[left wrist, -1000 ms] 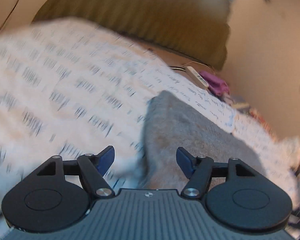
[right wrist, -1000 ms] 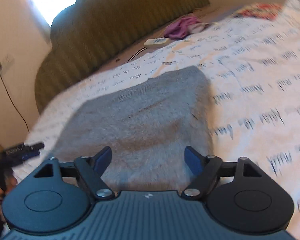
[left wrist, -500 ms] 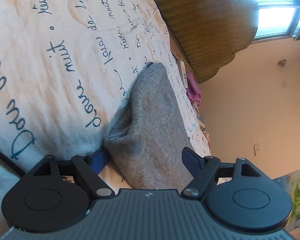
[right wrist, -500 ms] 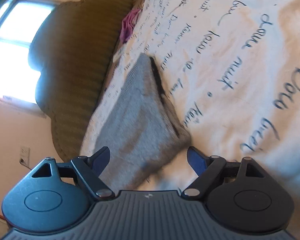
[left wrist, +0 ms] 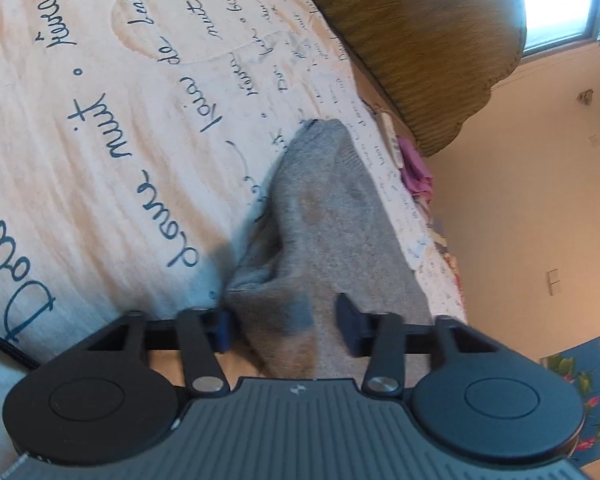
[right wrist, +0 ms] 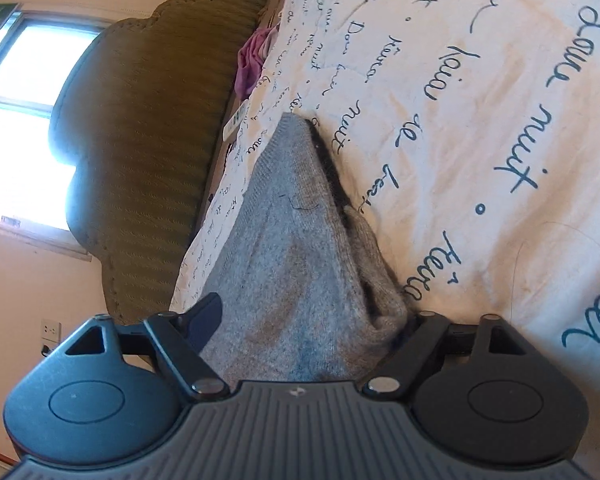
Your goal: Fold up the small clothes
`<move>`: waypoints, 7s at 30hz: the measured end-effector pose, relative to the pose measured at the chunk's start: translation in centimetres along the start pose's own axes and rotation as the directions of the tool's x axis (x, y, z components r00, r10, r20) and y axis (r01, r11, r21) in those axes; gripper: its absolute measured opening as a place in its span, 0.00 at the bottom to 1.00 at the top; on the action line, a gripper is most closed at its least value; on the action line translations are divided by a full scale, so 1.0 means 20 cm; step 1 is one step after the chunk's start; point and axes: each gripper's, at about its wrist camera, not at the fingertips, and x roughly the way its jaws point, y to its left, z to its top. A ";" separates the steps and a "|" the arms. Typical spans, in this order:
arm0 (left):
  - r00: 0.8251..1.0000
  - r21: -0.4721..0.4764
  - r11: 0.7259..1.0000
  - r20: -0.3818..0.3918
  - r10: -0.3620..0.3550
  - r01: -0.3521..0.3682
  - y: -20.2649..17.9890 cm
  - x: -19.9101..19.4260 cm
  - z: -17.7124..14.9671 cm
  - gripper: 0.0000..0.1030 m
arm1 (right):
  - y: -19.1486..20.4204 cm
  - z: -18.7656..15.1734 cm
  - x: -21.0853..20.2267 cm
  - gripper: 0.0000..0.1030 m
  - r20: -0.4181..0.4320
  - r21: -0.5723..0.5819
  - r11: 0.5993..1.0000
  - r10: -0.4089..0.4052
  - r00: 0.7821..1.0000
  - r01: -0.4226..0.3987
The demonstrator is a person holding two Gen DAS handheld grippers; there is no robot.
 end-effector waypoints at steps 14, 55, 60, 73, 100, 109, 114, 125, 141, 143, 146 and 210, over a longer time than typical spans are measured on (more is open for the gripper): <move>0.997 0.083 0.993 0.003 0.079 -0.079 -0.02 0.03 0.00 0.28 | -0.01 -0.09 0.08 0.07 -0.005 -0.098 0.992 -0.085 0.996 0.084; 0.998 0.239 0.971 -0.058 0.040 -0.025 0.02 -0.90 -0.39 0.14 | -0.04 -0.60 -0.85 0.05 0.040 -0.064 0.997 0.051 0.998 -0.049; 0.986 0.233 0.964 -0.073 0.149 -0.129 0.21 -0.78 -0.44 0.14 | -0.20 -0.71 -0.81 0.05 0.049 -0.016 1.000 -0.022 0.999 0.023; 0.955 0.425 0.877 0.277 0.107 -0.222 0.01 -1.19 -0.45 0.45 | -0.14 -0.59 -1.12 0.38 0.222 -0.123 0.982 -0.111 0.969 0.140; 0.902 0.765 0.479 0.336 0.271 -0.429 -0.34 0.07 -0.52 0.68 | 0.29 -0.46 0.03 0.59 0.235 -0.679 0.649 -0.250 0.939 0.342; 0.885 0.744 0.480 0.378 0.273 -0.465 -0.38 -0.04 -0.54 0.70 | 0.45 -0.73 -0.24 0.70 0.280 -0.758 0.581 -0.122 0.952 0.297; 0.888 0.716 0.527 0.398 0.232 -0.458 -0.30 -0.36 -0.58 0.72 | 0.31 -0.69 -0.15 0.73 0.240 -0.757 0.551 -0.266 0.934 0.351; 0.978 0.127 0.980 0.164 0.132 -0.153 0.27 -1.00 -0.55 0.74 | 0.20 -0.61 -0.19 0.76 0.193 -0.691 0.683 -0.141 0.971 0.236; 0.989 0.065 0.990 0.093 0.118 -0.125 0.24 -0.82 -0.57 0.48 | 0.17 -0.59 -0.22 0.76 0.183 -0.651 0.732 -0.104 0.978 0.200; 0.985 0.090 0.985 0.101 0.138 -0.147 0.24 -0.82 -0.58 0.38 | 0.17 -0.59 -0.22 0.76 0.183 -0.651 0.732 -0.105 0.977 0.201; 0.982 0.086 0.982 0.102 0.161 -0.170 0.26 -0.80 -0.58 0.21 | 0.17 -0.59 -0.22 0.76 0.184 -0.653 0.729 -0.108 0.977 0.204; 0.992 0.818 0.560 -0.108 -0.068 0.127 -0.57 -0.45 -1.35 0.11 | 0.67 -0.33 0.00 0.08 -0.424 -0.677 0.722 -0.223 0.878 -0.143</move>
